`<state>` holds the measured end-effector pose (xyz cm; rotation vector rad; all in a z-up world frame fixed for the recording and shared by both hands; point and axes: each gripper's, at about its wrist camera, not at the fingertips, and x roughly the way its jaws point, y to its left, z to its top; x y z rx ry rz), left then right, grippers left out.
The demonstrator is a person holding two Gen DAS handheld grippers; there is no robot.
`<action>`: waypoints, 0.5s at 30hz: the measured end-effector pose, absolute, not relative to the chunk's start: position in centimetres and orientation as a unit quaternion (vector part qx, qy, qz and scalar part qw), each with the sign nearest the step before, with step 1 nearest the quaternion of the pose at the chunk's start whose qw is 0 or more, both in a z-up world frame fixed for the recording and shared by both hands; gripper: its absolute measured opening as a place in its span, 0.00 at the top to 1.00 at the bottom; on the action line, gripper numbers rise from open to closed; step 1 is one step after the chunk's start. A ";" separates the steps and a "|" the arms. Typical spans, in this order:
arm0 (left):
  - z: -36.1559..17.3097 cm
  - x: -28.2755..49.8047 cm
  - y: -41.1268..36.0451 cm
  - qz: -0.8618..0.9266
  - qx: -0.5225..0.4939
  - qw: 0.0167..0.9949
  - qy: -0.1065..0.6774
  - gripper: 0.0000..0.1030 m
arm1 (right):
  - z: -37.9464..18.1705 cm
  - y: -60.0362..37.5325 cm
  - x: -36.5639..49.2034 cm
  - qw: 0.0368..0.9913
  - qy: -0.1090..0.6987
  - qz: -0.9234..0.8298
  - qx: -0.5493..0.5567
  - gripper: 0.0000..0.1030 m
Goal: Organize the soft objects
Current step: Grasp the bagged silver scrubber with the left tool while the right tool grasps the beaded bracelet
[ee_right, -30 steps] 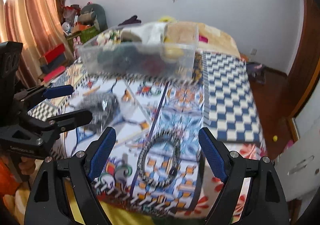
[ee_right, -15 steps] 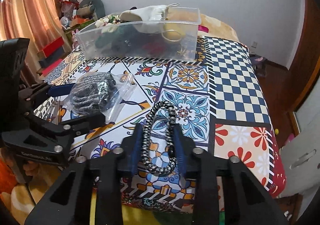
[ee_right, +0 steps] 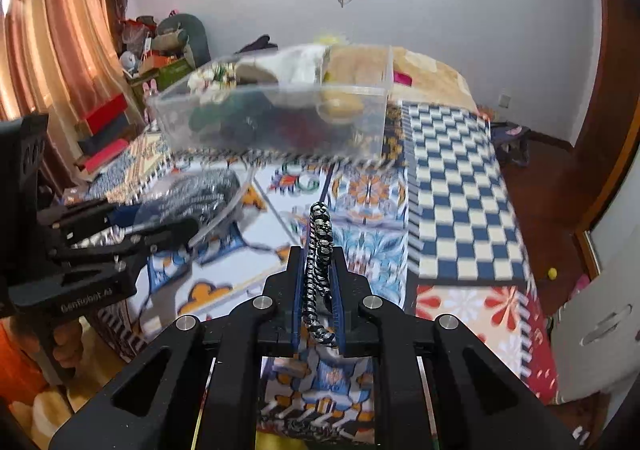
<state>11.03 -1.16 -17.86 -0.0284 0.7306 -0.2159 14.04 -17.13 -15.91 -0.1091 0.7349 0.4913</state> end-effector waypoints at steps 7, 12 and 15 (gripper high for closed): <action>-14.4 10.6 0.4 -0.091 -0.018 0.945 0.314 0.63 | -12.7 -16.4 15.4 0.917 0.313 0.244 -0.050 0.89; -11.8 11.5 1.2 -0.067 -0.004 0.958 0.279 0.63 | -10.5 -15.3 16.9 0.926 0.282 0.247 -0.050 0.89; -10.1 12.6 1.8 -0.057 -0.003 0.963 0.262 0.63 | -9.5 -14.7 17.7 0.929 0.269 0.250 -0.049 0.89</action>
